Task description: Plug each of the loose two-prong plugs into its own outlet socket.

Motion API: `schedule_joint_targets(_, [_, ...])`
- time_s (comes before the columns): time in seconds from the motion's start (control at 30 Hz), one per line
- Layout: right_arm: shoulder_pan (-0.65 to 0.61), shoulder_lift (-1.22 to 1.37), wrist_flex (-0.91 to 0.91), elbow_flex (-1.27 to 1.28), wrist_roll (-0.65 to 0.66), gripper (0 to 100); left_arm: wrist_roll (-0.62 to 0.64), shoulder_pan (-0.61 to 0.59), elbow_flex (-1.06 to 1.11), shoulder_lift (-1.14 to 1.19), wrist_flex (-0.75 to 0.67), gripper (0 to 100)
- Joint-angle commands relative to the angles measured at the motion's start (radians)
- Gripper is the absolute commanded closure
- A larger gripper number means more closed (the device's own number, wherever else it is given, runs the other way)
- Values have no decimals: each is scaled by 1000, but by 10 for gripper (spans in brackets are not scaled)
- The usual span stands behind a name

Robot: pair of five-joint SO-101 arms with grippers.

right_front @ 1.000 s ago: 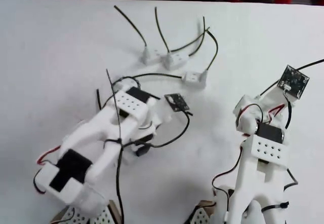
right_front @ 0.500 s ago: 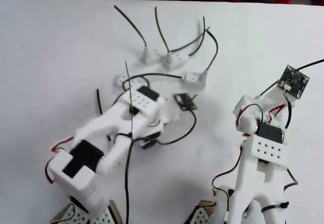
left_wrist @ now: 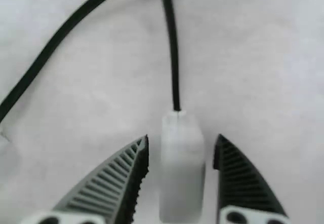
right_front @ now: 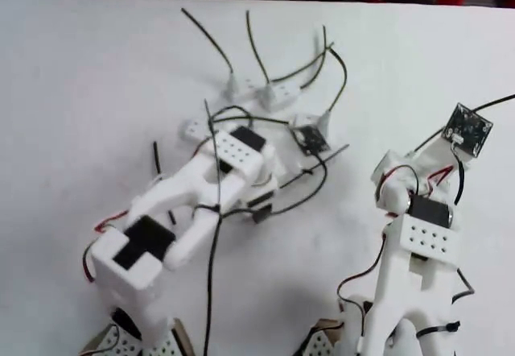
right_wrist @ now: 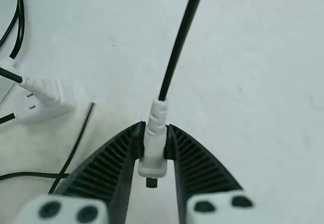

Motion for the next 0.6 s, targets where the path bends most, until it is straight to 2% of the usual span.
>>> schedule_joint_targets(0.0, [8,-22,-13,-8,3,981,21,-108,-98,31,-5,737])
schedule_joint_targets(0.13, [7,-22,-13,-8,3,981,21,-197,-242,39,81,737])
schedule_joint_targets(0.23, [7,-22,-13,-8,3,981,-15,-232,-397,39,207,739])
schedule_joint_targets(0.43, [7,-22,-13,-8,3,981,-46,-226,-669,39,482,740])
schedule_joint_targets(0.57, [7,-22,-13,-8,3,981,-51,-214,-712,42,569,740])
